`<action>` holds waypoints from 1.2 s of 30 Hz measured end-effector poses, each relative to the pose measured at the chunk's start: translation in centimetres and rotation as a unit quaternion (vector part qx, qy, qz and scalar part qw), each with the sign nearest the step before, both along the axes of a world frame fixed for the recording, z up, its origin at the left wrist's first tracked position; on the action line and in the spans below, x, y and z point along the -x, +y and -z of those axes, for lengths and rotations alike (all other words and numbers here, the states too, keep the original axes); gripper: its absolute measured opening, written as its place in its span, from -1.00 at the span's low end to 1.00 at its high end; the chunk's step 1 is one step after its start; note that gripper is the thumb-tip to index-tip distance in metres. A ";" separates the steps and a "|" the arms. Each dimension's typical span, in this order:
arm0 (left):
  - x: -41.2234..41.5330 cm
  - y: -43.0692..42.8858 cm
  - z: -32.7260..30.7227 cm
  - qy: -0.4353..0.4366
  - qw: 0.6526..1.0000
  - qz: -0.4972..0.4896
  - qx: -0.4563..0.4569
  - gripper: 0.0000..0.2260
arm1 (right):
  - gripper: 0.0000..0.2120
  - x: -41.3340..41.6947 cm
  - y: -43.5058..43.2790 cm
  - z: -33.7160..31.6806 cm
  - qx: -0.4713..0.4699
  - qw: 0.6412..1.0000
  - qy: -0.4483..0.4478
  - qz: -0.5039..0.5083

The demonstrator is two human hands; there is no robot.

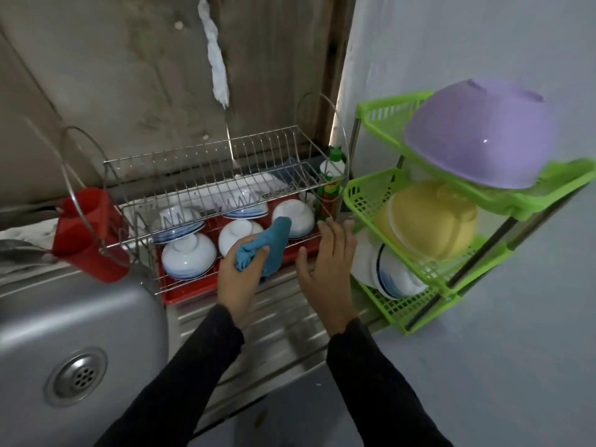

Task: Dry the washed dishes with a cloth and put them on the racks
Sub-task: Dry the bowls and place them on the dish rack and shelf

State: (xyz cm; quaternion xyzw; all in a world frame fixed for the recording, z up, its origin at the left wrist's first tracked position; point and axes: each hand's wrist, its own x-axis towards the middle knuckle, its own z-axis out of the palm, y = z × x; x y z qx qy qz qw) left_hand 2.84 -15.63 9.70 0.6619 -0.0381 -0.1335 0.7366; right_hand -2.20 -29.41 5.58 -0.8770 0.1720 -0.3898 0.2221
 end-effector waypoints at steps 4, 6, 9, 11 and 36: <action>0.3 3.5 0.7 0.015 1.000 -0.022 -0.003 -0.79 | -0.47 -0.4 2.9 1.5 -0.015 0.999 0.030 -0.032; 0.5 5.8 1.2 0.017 0.999 -0.037 -0.006 -0.81 | -0.46 -0.5 4.8 2.0 -0.016 0.998 0.040 -0.052; 1.0 9.3 1.4 0.018 0.998 -0.059 -0.002 -0.82 | -0.47 -0.6 8.0 2.6 -0.021 0.994 0.063 -0.091; 1.8 12.3 1.3 0.015 0.997 -0.080 0.006 -0.81 | -0.48 -0.6 11.0 2.8 -0.011 0.991 0.068 -0.119; 16.1 56.5 3.5 0.020 0.895 -0.445 0.002 -0.86 | -0.53 5.2 55.3 3.7 -0.016 0.875 0.177 -0.451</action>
